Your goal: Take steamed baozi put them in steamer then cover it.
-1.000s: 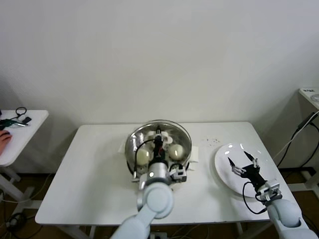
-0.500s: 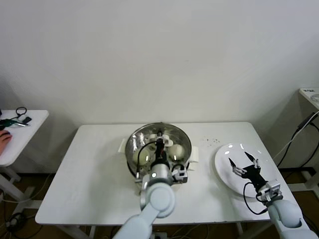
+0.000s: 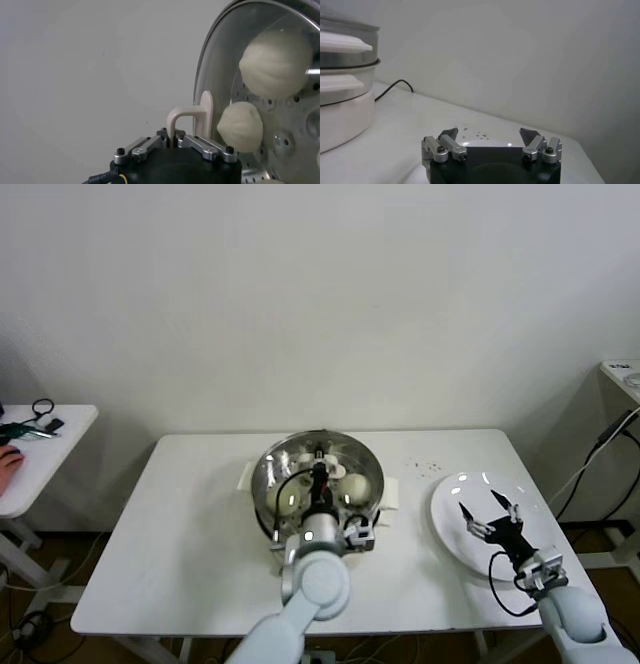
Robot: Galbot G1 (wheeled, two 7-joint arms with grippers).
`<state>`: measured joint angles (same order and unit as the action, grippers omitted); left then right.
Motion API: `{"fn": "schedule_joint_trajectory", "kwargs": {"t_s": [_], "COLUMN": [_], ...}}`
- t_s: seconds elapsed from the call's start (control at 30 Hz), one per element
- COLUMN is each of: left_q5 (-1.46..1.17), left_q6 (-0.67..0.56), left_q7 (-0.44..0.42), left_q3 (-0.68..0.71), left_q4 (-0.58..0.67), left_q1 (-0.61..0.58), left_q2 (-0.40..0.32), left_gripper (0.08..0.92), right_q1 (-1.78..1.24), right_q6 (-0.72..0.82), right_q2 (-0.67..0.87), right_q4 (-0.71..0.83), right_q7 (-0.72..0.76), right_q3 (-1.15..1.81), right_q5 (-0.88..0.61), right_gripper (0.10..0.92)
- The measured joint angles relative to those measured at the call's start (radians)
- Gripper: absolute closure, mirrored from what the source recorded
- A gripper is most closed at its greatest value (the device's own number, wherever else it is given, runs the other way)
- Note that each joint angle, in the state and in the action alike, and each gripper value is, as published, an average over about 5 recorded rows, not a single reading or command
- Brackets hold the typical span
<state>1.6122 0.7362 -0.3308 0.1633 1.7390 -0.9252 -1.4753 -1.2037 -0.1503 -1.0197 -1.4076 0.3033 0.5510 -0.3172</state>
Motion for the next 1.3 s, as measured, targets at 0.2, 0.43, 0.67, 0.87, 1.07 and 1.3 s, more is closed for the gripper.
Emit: {"fn": "schedule_joint_trajectory", "kwargs": {"t_s": [0.2, 0.43, 0.67, 0.87, 1.07, 1.3], "left_q5": [-0.009, -0.027, -0.059, -0.104, -0.158, -0.222], "left_q6": [0.0, -0.001, 0.0, 0.0, 0.0, 0.0], "left_q7": [0.016, 0.017, 0.024, 0.025, 0.028, 0.052], "left_q3": [0.001, -0.008, -0.019, -0.011, 0.004, 0.004], "left_q4": [-0.009, 0.002, 0.037, 0.095, 0.172, 0.259], "left_q1": [0.0, -0.003, -0.016, -0.038, -0.069, -0.101], "left_q2": [0.005, 0.025, 0.05, 0.082, 0.119, 0.162], "left_gripper": [0.849, 0.818, 0.627, 0.454, 0.281, 0.18], "right_q1": [-0.001, -0.002, 0.001, 0.003, 0.006, 0.008], "right_q6": [-0.001, 0.001, 0.011, 0.032, 0.058, 0.079], "right_q2": [0.001, 0.004, 0.006, 0.01, 0.009, 0.004], "right_q4": [-0.001, 0.0, -0.003, -0.004, -0.006, -0.009], "right_q7": [0.001, 0.003, 0.003, 0.002, -0.006, -0.014], "right_q3": [0.001, 0.001, -0.004, -0.004, -0.006, -0.008], "right_q5": [0.001, 0.001, 0.001, 0.003, 0.016, 0.028], "right_gripper": [0.203, 0.203, 0.203, 0.203, 0.203, 0.203]}}
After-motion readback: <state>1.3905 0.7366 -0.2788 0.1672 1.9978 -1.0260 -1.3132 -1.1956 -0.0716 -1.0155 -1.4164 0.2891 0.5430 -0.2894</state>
